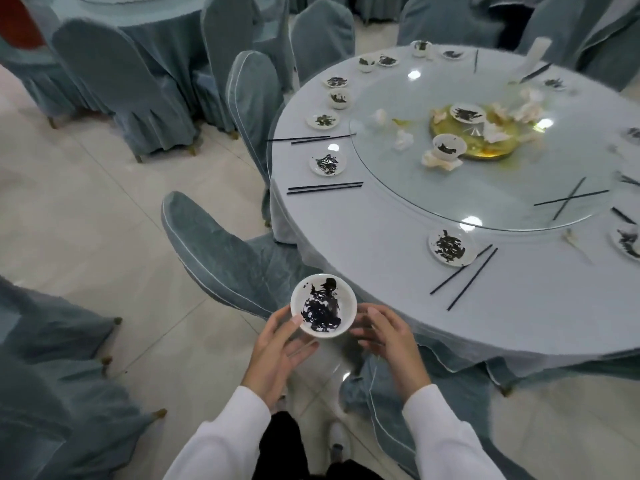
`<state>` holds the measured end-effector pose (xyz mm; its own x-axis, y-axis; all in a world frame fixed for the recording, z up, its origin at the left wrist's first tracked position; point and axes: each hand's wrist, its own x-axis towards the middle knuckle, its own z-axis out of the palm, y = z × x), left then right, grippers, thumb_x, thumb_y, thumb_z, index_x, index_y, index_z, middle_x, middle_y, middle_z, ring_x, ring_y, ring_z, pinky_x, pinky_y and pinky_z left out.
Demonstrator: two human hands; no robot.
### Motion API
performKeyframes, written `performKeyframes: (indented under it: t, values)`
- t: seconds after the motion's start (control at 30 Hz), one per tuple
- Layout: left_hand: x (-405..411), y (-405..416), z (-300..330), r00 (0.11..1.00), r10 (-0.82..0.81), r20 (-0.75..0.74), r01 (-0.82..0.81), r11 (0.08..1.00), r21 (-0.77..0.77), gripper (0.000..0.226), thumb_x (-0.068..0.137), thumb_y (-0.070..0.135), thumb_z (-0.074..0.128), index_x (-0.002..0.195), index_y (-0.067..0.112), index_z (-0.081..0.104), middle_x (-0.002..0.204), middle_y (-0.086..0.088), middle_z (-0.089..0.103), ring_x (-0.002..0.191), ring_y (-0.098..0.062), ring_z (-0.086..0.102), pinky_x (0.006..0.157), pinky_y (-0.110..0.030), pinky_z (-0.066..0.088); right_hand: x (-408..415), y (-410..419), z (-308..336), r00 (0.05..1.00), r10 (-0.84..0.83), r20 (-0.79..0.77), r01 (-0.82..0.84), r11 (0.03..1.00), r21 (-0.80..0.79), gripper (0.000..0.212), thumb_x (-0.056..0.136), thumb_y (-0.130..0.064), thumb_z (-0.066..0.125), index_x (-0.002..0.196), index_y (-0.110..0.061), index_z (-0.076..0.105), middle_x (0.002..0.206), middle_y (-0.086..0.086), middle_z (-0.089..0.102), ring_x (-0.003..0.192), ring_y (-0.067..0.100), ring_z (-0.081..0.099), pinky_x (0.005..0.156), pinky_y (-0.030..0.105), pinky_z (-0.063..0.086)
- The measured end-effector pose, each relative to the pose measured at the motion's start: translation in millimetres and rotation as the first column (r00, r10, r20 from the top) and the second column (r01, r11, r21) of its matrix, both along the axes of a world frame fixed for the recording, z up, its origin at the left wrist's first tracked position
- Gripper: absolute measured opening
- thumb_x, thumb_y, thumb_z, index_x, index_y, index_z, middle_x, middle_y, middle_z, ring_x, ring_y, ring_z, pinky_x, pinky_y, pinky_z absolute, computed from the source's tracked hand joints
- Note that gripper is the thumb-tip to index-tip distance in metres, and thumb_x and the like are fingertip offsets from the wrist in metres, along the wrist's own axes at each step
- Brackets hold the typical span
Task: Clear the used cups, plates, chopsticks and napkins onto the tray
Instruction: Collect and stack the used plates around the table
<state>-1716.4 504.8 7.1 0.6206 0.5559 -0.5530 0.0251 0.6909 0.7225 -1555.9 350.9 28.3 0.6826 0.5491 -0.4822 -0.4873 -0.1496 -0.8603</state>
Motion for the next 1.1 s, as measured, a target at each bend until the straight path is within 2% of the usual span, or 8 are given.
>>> performKeyframes:
  t: [0.13,0.27,0.43,0.6,0.7,0.83,1.0,1.1]
  values:
    - [28.4,52.4,-6.9,0.998,-0.065,0.0,0.065,0.998,0.0,0.039,0.085,0.031,0.084,0.122,0.031,0.073,0.129,-0.01,0.074,0.104,-0.03,0.077,0.085,-0.042,0.063,23.0,32.3,-7.0,0.99,-0.141,0.015,0.142,0.989,-0.041,0.02,0.108,-0.021,0.058,0.12,-0.012,0.07,0.105,0.009,0.081,0.091,0.027,0.077,0.079,0.031,0.063]
    - [63.3,105.4,4.1,0.992,-0.129,0.014,0.128,0.99,0.054,0.048,0.087,0.033,0.083,0.132,0.028,0.066,0.128,-0.008,0.075,0.113,-0.035,0.074,0.091,-0.046,0.063,43.2,70.1,0.7,0.97,-0.243,0.005,0.243,0.967,-0.082,0.018,0.107,-0.021,0.059,0.118,-0.013,0.072,0.104,0.01,0.08,0.085,0.028,0.075,0.09,0.045,0.061]
    - [90.1,154.4,19.0,0.984,-0.175,0.032,0.171,0.979,0.108,0.057,0.084,0.037,0.08,0.136,0.025,0.062,0.125,-0.008,0.076,0.114,-0.033,0.074,0.097,-0.048,0.061,58.9,109.8,15.9,0.956,-0.283,0.083,0.289,0.955,-0.073,0.019,0.108,-0.021,0.057,0.116,-0.015,0.072,0.104,0.009,0.08,0.082,0.023,0.077,0.069,0.028,0.063]
    - [107.4,182.8,13.7,0.983,-0.174,0.05,0.171,0.984,0.059,0.053,0.087,0.033,0.077,0.137,0.024,0.062,0.123,-0.008,0.077,0.111,-0.033,0.075,0.092,-0.043,0.063,68.1,132.7,15.8,0.951,-0.285,0.118,0.299,0.947,-0.119,0.019,0.109,-0.023,0.055,0.117,-0.017,0.072,0.103,0.007,0.08,0.087,0.025,0.076,0.073,0.028,0.063]
    - [123.6,194.8,6.7,0.981,-0.187,0.055,0.185,0.982,0.04,0.042,0.097,0.023,0.071,0.138,0.023,0.06,0.125,-0.008,0.076,0.111,-0.033,0.075,0.091,-0.041,0.064,83.2,137.6,12.1,0.941,-0.313,0.126,0.328,0.937,-0.119,0.019,0.108,-0.022,0.056,0.116,-0.018,0.073,0.104,0.009,0.08,0.078,0.024,0.072,0.075,0.029,0.062]
    - [151.6,208.6,-0.3,0.979,-0.201,0.046,0.2,0.98,0.016,0.046,0.094,0.025,0.072,0.138,0.021,0.06,0.126,-0.007,0.076,0.111,-0.035,0.074,0.096,-0.048,0.061,109.7,145.4,0.9,0.918,-0.394,0.046,0.396,0.915,-0.076,0.02,0.107,-0.021,0.057,0.117,-0.016,0.074,0.107,0.014,0.079,0.074,0.02,0.067,0.077,0.031,0.061]
    - [200.1,220.4,-7.1,0.972,-0.235,0.028,0.233,0.971,0.059,0.058,0.079,0.03,0.082,0.133,0.022,0.062,0.122,-0.012,0.076,0.107,-0.038,0.075,0.083,-0.042,0.065,164.0,163.6,-15.9,0.89,-0.455,-0.037,0.453,0.89,-0.047,0.02,0.106,-0.017,0.058,0.117,-0.012,0.073,0.106,0.016,0.079,0.081,0.022,0.071,0.081,0.034,0.06]
    - [236.0,228.7,-5.0,0.966,-0.259,-0.008,0.259,0.961,0.1,0.06,0.071,0.034,0.094,0.124,0.024,0.068,0.119,-0.018,0.076,0.105,-0.04,0.076,0.085,-0.045,0.065,202.0,174.5,-19.0,0.879,-0.471,-0.07,0.471,0.882,-0.019,0.02,0.106,-0.015,0.057,0.116,-0.01,0.073,0.105,0.016,0.079,0.08,0.02,0.071,0.081,0.034,0.059]
